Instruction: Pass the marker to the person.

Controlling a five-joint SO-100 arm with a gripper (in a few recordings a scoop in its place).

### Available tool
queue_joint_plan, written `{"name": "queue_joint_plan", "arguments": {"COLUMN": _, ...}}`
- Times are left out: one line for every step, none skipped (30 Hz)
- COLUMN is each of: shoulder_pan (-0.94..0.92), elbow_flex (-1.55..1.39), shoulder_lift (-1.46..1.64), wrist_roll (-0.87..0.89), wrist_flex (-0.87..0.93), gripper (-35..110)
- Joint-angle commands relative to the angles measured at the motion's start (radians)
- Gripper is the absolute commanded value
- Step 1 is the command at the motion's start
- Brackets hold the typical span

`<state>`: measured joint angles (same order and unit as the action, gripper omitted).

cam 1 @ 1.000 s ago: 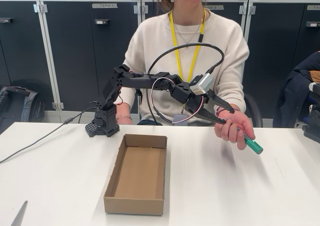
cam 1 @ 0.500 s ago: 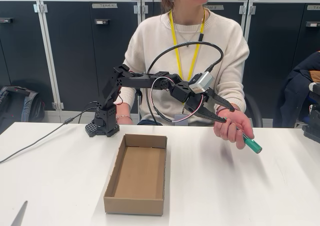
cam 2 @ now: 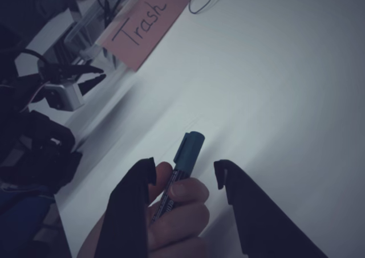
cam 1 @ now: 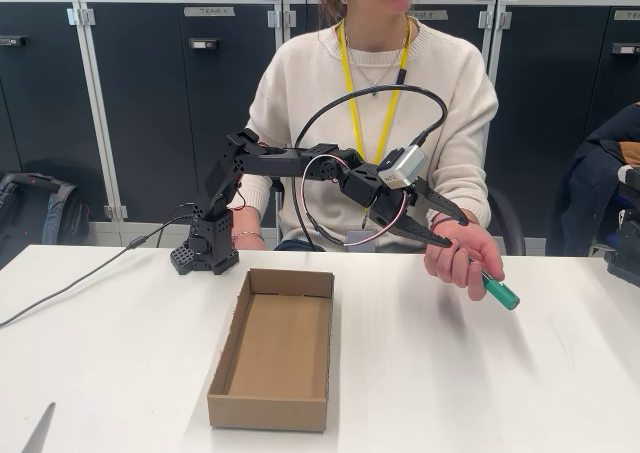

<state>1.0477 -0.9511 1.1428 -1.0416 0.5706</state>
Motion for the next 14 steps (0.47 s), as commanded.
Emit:
{"name": "queue_joint_plan", "arguments": {"shoulder_pan": -0.011, "elbow_flex": 0.006, "shoulder_lift": 0.114, "wrist_roll": -0.009, "wrist_flex": -0.023, "gripper": 23}}
{"name": "queue_joint_plan", "arguments": {"shoulder_pan": -0.011, "elbow_flex": 0.006, "shoulder_lift": 0.114, "wrist_roll": -0.009, "wrist_flex": -0.025, "gripper": 23}}
{"name": "queue_joint_plan", "arguments": {"shoulder_pan": -0.012, "elbow_flex": 0.005, "shoulder_lift": 0.114, "wrist_roll": -0.009, "wrist_flex": -0.026, "gripper": 23}}
{"name": "queue_joint_plan", "arguments": {"shoulder_pan": -0.012, "elbow_flex": 0.003, "shoulder_lift": 0.114, "wrist_roll": -0.008, "wrist_flex": -0.026, "gripper": 23}}
{"name": "queue_joint_plan", "arguments": {"shoulder_pan": -0.012, "elbow_flex": 0.003, "shoulder_lift": 0.114, "wrist_roll": -0.008, "wrist_flex": -0.026, "gripper": 23}}
{"name": "queue_joint_plan", "arguments": {"shoulder_pan": -0.012, "elbow_flex": 0.003, "shoulder_lift": 0.114, "wrist_roll": -0.008, "wrist_flex": -0.025, "gripper": 23}}
{"name": "queue_joint_plan", "arguments": {"shoulder_pan": -0.014, "elbow_flex": 0.002, "shoulder_lift": 0.114, "wrist_roll": -0.006, "wrist_flex": -0.025, "gripper": 23}}
{"name": "queue_joint_plan", "arguments": {"shoulder_pan": -0.014, "elbow_flex": 0.002, "shoulder_lift": 0.114, "wrist_roll": -0.005, "wrist_flex": -0.025, "gripper": 23}}
{"name": "queue_joint_plan", "arguments": {"shoulder_pan": -0.014, "elbow_flex": 0.002, "shoulder_lift": 0.114, "wrist_roll": -0.005, "wrist_flex": -0.025, "gripper": 23}}
{"name": "queue_joint_plan", "arguments": {"shoulder_pan": -0.014, "elbow_flex": 0.002, "shoulder_lift": 0.114, "wrist_roll": -0.005, "wrist_flex": -0.025, "gripper": 23}}
{"name": "queue_joint_plan", "arguments": {"shoulder_pan": -0.014, "elbow_flex": 0.002, "shoulder_lift": 0.114, "wrist_roll": -0.005, "wrist_flex": -0.021, "gripper": 23}}
{"name": "queue_joint_plan", "arguments": {"shoulder_pan": -0.014, "elbow_flex": 0.002, "shoulder_lift": 0.114, "wrist_roll": -0.006, "wrist_flex": -0.021, "gripper": 23}}
{"name": "queue_joint_plan", "arguments": {"shoulder_pan": -0.014, "elbow_flex": 0.0, "shoulder_lift": 0.114, "wrist_roll": -0.006, "wrist_flex": -0.021, "gripper": 23}}
{"name": "queue_joint_plan", "arguments": {"shoulder_pan": -0.014, "elbow_flex": 0.0, "shoulder_lift": 0.115, "wrist_roll": -0.008, "wrist_flex": -0.021, "gripper": 23}}
